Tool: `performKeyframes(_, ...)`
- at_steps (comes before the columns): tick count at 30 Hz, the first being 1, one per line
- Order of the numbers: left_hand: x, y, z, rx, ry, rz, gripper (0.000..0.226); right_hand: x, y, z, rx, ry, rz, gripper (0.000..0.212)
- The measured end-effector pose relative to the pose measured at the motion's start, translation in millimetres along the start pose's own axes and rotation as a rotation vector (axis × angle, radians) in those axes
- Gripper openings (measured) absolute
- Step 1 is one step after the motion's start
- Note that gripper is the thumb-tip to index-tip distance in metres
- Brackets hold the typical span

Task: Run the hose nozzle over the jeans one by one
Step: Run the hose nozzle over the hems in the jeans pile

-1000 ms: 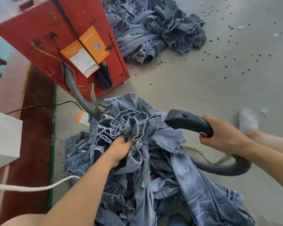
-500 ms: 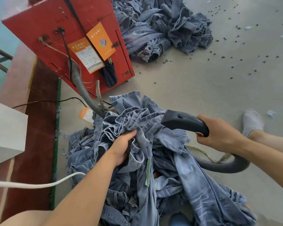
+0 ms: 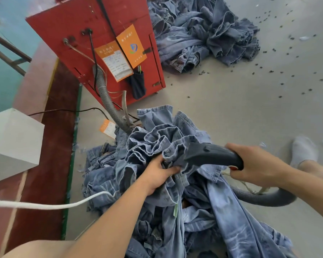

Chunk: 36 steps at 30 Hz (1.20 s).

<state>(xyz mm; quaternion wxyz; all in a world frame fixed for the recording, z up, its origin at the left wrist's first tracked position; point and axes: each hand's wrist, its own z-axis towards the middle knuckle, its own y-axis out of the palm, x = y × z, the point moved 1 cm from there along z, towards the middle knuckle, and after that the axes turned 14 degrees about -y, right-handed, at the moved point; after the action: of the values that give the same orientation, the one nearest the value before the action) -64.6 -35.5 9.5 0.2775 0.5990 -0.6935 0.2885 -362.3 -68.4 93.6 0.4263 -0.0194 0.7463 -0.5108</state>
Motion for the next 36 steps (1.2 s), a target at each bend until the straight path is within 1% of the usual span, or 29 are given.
performKeyframes(3,-3,11,-6,-0.005,0.063,0.145,0.039,-11,8,19,0.024,0.021,-0.041,0.032)
performKeyframes(4,-4,12,-8,0.0,0.106,0.236,0.036,-13,8,24,0.076,0.044,-0.042,0.03)
performKeyframes(7,-4,15,-14,0.011,0.242,0.68,0.039,-7,-5,29,0.313,0.154,0.06,0.029)
performKeyframes(8,-4,17,-18,-0.012,0.23,0.797,0.045,-3,-12,28,0.369,0.189,0.107,0.03)
performKeyframes(10,-4,24,-23,-0.114,0.147,1.037,0.065,4,-23,23,0.409,0.245,0.151,0.029)
performKeyframes(11,1,27,-26,-0.136,0.149,1.161,0.07,7,-25,21,0.399,0.267,0.147,0.028)
performKeyframes(12,9,28,-31,-0.107,0.214,1.233,0.069,8,-26,19,0.378,0.287,0.137,0.028)
performKeyframes(13,21,29,-37,-0.024,0.352,1.209,0.06,9,-24,19,0.354,0.299,0.127,0.028)
performKeyframes(15,41,22,-49,0.265,0.754,0.96,0.035,7,-19,20,0.305,0.299,0.108,0.029)
performKeyframes(16,49,11,-51,0.484,0.921,0.842,0.029,5,-17,21,0.283,0.29,0.098,0.028)
performKeyframes(17,56,-3,-52,0.742,0.973,0.751,0.026,3,-14,22,0.26,0.28,0.081,0.027)
performKeyframes(18,60,-22,-49,0.982,0.893,0.642,0.023,1,-12,23,0.238,0.269,0.053,0.027)
performKeyframes(19,62,-44,-43,1.162,0.697,0.504,0.022,-1,-10,23,0.219,0.26,0.019,0.026)
performKeyframes(20,61,-67,-35,1.232,0.406,0.343,0.027,-3,-9,24,0.207,0.252,-0.006,0.026)
performKeyframes(21,56,-85,-28,1.154,0.085,0.161,0.036,-5,-8,23,0.2,0.248,-0.017,0.025)
performKeyframes(22,50,-94,-23,0.965,-0.193,0.001,0.048,-6,-7,23,0.196,0.247,-0.017,0.025)
performKeyframes(23,44,-91,-20,0.73,-0.339,-0.086,0.057,-6,-7,23,0.195,0.248,-0.015,0.025)
performKeyframes(24,39,-77,-18,0.54,-0.351,-0.053,0.06,-5,-7,23,0.198,0.247,-0.012,0.026)
performKeyframes(25,32,-57,-14,0.427,-0.268,0.088,0.059,-3,-8,23,0.208,0.249,-0.009,0.027)
performKeyframes(27,27,-10,-15,0.297,-0.032,0.409,0.057,1,-13,22,0.249,0.253,-0.014,0.029)
performKeyframes(28,27,7,-17,0.146,-0.005,0.462,0.054,2,-16,20,0.276,0.254,-0.009,0.031)
performKeyframes(29,29,16,-18,-0.075,-0.053,0.409,0.046,4,-19,19,0.303,0.258,0.008,0.033)
performKeyframes(30,29,15,-17,-0.314,-0.126,0.265,0.038,9,-22,17,0.324,0.267,0.024,0.035)
performKeyframes(31,27,9,-16,-0.469,-0.157,0.104,0.035,16,-24,15,0.343,0.281,0.03,0.035)
performKeyframes(32,24,1,-15,-0.446,-0.145,-0.043,0.036,24,-26,12,0.362,0.298,0.027,0.036)
performKeyframes(33,22,-8,-11,-0.26,-0.13,-0.157,0.036,31,-27,10,0.377,0.315,0.024,0.037)
performKeyframes(34,22,-19,-8,0.029,-0.144,-0.23,0.035,35,-25,8,0.38,0.328,0.019,0.038)
performKeyframes(35,19,-30,-4,0.346,-0.16,-0.214,0.031,38,-22,7,0.367,0.337,0.018,0.036)
performKeyframes(36,12,-41,3,0.624,-0.195,-0.113,0.024,38,-18,6,0.344,0.343,0.02,0.034)
